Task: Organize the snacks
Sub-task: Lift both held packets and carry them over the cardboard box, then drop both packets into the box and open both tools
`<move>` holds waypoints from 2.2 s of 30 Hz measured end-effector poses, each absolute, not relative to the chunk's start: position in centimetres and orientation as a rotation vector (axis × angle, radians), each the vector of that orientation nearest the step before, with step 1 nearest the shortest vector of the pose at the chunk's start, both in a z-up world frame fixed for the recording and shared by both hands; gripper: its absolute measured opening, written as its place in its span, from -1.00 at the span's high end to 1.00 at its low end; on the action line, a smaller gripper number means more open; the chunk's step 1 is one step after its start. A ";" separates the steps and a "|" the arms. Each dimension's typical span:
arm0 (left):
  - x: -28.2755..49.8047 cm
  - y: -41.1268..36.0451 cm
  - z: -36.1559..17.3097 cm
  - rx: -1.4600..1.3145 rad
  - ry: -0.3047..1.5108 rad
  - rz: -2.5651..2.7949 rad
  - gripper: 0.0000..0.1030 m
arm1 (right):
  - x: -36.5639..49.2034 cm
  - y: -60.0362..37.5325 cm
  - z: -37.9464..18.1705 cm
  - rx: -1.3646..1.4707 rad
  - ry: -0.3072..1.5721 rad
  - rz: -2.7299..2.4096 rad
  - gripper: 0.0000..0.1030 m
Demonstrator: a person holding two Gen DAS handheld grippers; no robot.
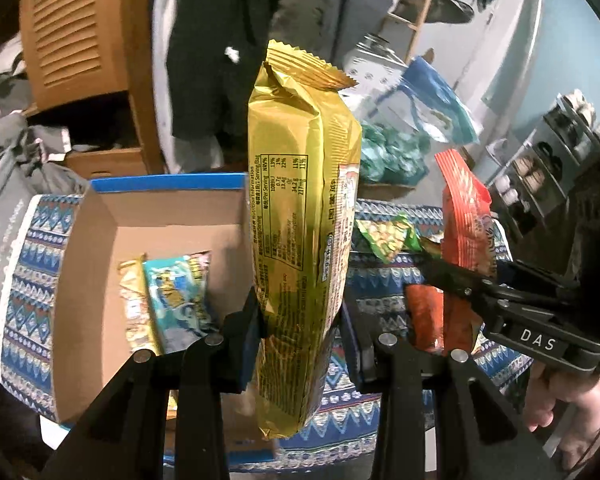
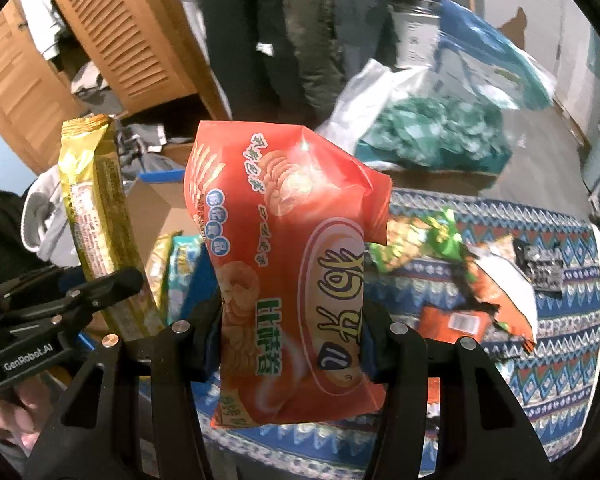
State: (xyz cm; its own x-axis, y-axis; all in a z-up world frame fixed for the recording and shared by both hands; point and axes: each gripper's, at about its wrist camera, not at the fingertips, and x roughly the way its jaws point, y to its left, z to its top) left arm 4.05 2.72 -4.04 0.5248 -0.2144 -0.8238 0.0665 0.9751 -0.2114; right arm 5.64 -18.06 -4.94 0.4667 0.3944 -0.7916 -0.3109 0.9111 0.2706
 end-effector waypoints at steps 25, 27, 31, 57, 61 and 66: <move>3.2 13.7 -8.2 -0.253 1.047 0.040 0.29 | 8.2 -2.4 -7.1 -0.010 1.081 0.619 -0.02; 3.2 14.1 -8.6 -0.259 1.056 0.047 0.29 | 8.3 -1.7 -7.5 -0.010 1.094 0.624 -0.02; 3.3 14.8 -9.2 -0.273 1.065 0.060 0.28 | 8.5 -0.4 -8.2 -0.016 1.113 0.638 -0.02; 3.2 14.2 -7.8 -0.257 1.054 0.080 -0.19 | 9.0 -2.1 -6.1 0.028 1.068 0.606 -0.42; 3.3 13.2 -7.3 -0.244 1.046 0.063 -0.20 | 8.8 -3.3 -5.4 0.002 1.042 0.571 -0.45; 3.6 11.8 -6.7 -0.232 1.038 0.037 -0.27 | 8.6 -5.1 -4.8 -0.015 1.020 0.530 -0.47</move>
State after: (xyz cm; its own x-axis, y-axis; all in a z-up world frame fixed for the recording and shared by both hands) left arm 3.59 11.80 -6.68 0.5101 -0.0791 -0.8565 -0.1397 0.9749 -0.1732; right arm 8.55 -5.13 -4.79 0.4093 0.4139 -0.8131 -0.4277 0.8742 0.2297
